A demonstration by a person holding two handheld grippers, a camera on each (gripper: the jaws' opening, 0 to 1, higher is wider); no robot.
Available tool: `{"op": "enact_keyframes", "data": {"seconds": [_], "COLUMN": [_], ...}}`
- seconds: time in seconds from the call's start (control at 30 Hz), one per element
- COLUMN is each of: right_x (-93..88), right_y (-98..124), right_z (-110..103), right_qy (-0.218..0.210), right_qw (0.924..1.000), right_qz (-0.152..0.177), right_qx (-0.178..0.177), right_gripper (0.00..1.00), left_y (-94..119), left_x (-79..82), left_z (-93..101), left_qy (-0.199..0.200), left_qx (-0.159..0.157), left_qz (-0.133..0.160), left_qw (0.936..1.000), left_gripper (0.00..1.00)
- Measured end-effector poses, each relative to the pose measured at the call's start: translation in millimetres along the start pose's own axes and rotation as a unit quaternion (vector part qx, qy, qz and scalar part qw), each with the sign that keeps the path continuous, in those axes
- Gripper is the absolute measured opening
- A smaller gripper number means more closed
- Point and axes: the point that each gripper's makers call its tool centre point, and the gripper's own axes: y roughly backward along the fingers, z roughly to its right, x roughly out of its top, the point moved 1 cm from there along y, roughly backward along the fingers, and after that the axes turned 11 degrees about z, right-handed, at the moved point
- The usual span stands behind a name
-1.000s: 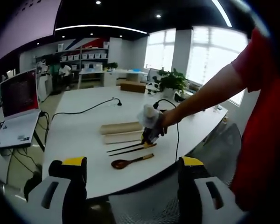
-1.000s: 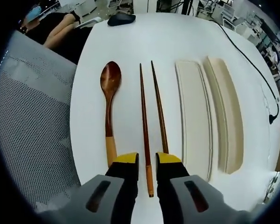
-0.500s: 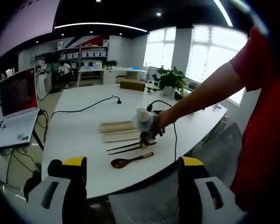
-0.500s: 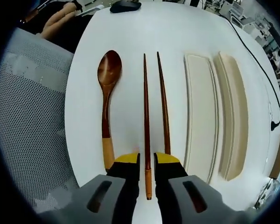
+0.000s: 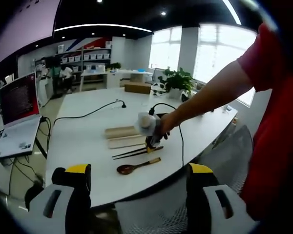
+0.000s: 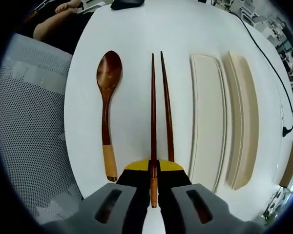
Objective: Arrange the utensils inside the cutlery case until each visible utensil rests in its matching compartment.
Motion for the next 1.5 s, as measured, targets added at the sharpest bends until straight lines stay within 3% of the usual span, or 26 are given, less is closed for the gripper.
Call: {"op": "enact_keyframes", "data": {"seconds": [0.13,0.17,0.23,0.3,0.4,0.53,0.67,0.77,0.9,1.07,1.13,1.3,1.5], "right_x": [-0.9,-12.4,-7.2,-12.1,-12.3,-6.6,-0.4,-2.3,-1.0,5.5,8.0,11.2,2.4], "right_y": [0,8,12,17,24,33,42,50,58,68,74,86,89], "right_z": [0,4,6,-2,-1,-7,-3,-2,-2,-5,-7,-9,-9], "right_qy": [0.016,0.029,0.033,0.008,0.006,0.005,0.03,0.034,0.026,0.021,0.014,0.025,0.001], "right_qw": [0.9997,0.998,0.9992,0.9996,0.9999,1.0,0.9994,0.9991,0.9993,0.999,0.9988,0.9977,0.9982], "right_qz": [-0.015,-0.057,-0.023,-0.025,-0.013,0.001,-0.001,-0.01,0.003,0.016,0.02,0.041,0.046], "right_qx": [0.007,-0.004,-0.002,0.014,0.005,0.0,-0.017,-0.023,-0.029,-0.037,-0.042,-0.048,-0.037], "right_gripper": [0.01,0.0,0.0,0.0,0.0,0.0,0.0,0.0,0.0,0.0,0.0,0.0,0.0], "left_y": [1,1,2,3,2,1,0,-2,-1,2,2,0,1], "left_x": [3.0,3.8,4.3,5.9,9.8,7.5,1.7,4.0,6.7,-5.2,-8.8,-1.9,4.7], "left_z": [-1.5,-1.2,-2.4,-4.7,-6.4,2.7,5.6,8.0,11.5,13.4,10.4,8.5,15.5], "left_qy": [-0.005,-0.007,-0.013,-0.015,0.001,0.001,-0.017,-0.008,-0.014,0.037,0.036,0.038,0.025], "left_qx": [-0.001,-0.003,-0.004,0.0,0.006,-0.009,-0.016,-0.02,-0.024,-0.039,-0.038,-0.035,-0.038], "left_qz": [0.003,0.002,0.0,0.004,0.023,0.021,0.007,0.014,0.019,0.019,0.012,0.019,0.035], "left_qw": [1.0,1.0,0.9999,0.9999,0.9997,0.9997,0.9997,0.9997,0.9995,0.9984,0.9986,0.9985,0.9984], "left_gripper": [0.82,0.82,0.82,0.82,0.82,0.82,0.82,0.82,0.81,0.81,0.8,0.8,0.77]}}
